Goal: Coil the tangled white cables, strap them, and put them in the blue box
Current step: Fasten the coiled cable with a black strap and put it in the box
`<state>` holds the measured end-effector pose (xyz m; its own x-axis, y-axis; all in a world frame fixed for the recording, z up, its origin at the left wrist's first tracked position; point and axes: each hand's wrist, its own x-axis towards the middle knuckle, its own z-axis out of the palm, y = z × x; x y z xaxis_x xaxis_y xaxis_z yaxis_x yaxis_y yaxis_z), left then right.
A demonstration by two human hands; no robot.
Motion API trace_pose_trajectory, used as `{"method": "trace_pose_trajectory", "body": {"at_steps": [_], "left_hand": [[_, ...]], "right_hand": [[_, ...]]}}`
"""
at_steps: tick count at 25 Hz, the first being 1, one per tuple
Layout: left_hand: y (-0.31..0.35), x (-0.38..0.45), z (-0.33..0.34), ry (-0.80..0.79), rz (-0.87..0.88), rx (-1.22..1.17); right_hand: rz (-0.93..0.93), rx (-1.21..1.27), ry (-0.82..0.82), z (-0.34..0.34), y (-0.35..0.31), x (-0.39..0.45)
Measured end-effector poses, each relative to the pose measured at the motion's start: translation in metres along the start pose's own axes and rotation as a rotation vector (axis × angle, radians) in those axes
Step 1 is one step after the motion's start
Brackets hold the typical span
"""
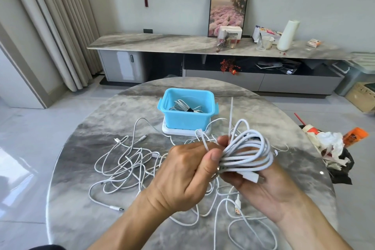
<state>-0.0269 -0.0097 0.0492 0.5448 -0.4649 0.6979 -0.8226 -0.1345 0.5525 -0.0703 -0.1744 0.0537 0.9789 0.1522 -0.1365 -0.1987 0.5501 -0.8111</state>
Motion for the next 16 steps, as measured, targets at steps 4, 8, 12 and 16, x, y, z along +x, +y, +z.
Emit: {"method": "trace_pose_trajectory", "body": {"at_steps": [4, 8, 12, 16], "left_hand": [[0.001, -0.004, 0.000, -0.109, 0.021, -0.022], [0.003, -0.004, 0.001, -0.199, 0.030, -0.053], [0.003, -0.004, 0.002, -0.127, -0.113, -0.219], [0.004, -0.006, 0.007, 0.013, -0.249, -0.362]], "right_hand": [[0.066, 0.243, -0.017, -0.002, 0.001, 0.004], [0.050, 0.080, 0.007, 0.002, -0.002, 0.007], [-0.019, 0.098, 0.113, 0.004, -0.005, -0.004], [0.102, 0.281, 0.012, 0.006, -0.006, -0.007]]}}
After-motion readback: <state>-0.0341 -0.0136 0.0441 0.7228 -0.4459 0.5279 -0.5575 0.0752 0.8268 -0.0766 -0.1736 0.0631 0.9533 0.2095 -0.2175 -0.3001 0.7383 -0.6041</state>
